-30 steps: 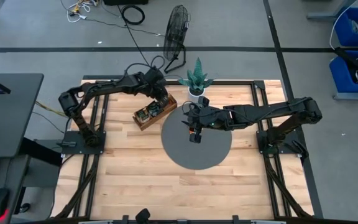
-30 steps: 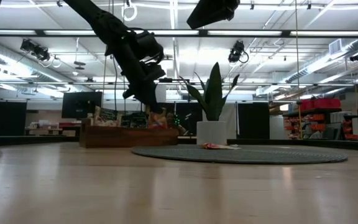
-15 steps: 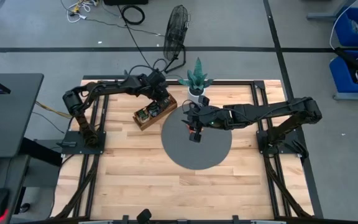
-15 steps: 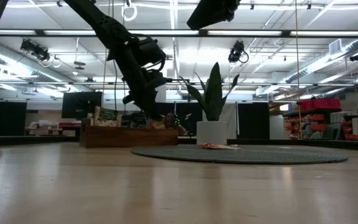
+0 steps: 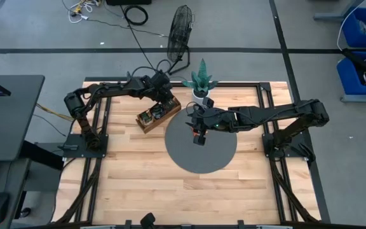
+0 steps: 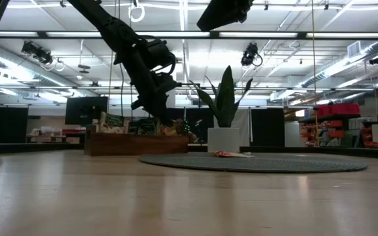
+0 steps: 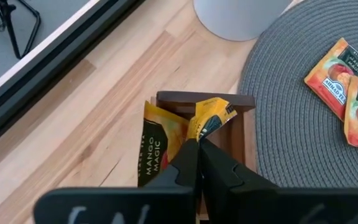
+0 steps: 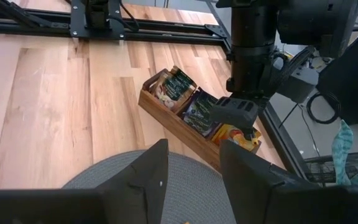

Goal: Pick & Place Tea
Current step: Put the orange tea bag into the right section of the wooden organizer

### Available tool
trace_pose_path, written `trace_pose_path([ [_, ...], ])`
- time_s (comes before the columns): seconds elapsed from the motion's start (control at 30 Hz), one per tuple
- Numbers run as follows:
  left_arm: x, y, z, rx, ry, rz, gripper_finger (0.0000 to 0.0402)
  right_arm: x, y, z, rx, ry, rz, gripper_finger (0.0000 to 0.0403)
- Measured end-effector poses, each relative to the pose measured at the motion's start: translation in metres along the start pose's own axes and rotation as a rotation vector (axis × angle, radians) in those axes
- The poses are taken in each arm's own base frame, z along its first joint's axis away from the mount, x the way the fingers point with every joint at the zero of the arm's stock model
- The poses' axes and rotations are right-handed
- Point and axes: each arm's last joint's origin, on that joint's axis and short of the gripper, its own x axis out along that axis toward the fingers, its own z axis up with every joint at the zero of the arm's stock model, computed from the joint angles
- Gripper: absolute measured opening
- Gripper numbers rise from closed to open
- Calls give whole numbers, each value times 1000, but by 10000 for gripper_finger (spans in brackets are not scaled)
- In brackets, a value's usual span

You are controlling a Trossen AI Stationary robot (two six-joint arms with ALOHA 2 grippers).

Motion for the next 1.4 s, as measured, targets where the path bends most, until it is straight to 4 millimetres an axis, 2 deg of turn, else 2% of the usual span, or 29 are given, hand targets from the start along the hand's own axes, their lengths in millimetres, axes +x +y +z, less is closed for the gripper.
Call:
trace_pose_path([
  [0.67,0,-3,-3,14,14,53,26,0,0,1,5,-10,0,150],
  [0.8,0,-3,-3,13,13,53,56,0,0,1,4,-9,7,150],
  [1.13,-2,-2,-4,13,24,98,177,0,1,1,10,-6,11,150],
  [1.3,-17,-1,2,27,-25,118,197,-10,-1,-3,11,32,32,150],
  [1.4,-32,-2,6,35,-69,135,199,-12,-6,-15,51,64,21,150],
])
